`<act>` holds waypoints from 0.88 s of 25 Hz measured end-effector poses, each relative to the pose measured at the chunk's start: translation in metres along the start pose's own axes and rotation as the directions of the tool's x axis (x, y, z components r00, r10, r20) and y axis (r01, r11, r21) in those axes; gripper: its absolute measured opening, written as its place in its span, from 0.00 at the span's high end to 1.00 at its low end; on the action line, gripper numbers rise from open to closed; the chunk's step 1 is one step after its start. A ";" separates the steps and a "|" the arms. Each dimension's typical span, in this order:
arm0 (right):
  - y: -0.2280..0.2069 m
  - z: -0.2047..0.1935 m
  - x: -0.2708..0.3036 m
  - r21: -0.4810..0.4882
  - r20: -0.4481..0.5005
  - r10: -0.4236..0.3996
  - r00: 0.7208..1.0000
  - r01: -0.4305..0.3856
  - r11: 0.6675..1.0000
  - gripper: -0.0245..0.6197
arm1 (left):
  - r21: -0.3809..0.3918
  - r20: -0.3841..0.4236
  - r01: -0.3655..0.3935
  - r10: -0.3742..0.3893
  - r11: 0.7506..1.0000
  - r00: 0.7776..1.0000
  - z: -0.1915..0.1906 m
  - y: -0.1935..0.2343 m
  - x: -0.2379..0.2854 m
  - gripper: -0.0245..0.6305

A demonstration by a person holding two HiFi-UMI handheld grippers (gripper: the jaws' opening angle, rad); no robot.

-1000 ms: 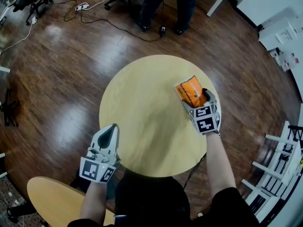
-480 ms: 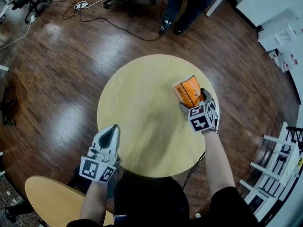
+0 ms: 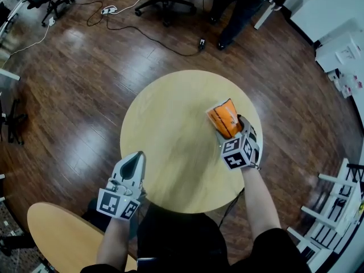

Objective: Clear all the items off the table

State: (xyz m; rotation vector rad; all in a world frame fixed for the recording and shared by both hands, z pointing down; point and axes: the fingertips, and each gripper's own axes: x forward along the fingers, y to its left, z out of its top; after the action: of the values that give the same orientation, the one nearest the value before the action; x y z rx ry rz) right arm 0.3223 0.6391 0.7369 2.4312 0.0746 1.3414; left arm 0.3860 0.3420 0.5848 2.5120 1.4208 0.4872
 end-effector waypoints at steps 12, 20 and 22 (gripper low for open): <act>0.018 0.101 -0.120 -0.211 0.284 0.056 0.957 0.005 0.978 0.33 | 0.089 0.207 -0.163 0.142 0.983 0.968 0.079 -0.042 -0.076 0.96; 0.098 0.228 -0.196 -0.441 0.491 0.216 0.844 0.027 0.897 0.33 | 0.104 0.408 -0.469 0.393 0.877 0.824 0.127 -0.012 -0.226 0.96; 0.143 0.255 -0.216 -0.500 0.527 0.279 0.803 0.027 0.866 0.33 | 0.091 0.442 -0.553 0.464 0.828 0.768 0.128 -0.004 -0.281 0.96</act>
State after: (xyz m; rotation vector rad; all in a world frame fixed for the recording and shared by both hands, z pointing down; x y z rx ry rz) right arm 0.3968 0.3852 0.4873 2.2997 -0.5403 0.4918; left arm 0.2968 0.0996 0.4153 2.9453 0.6490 -0.1325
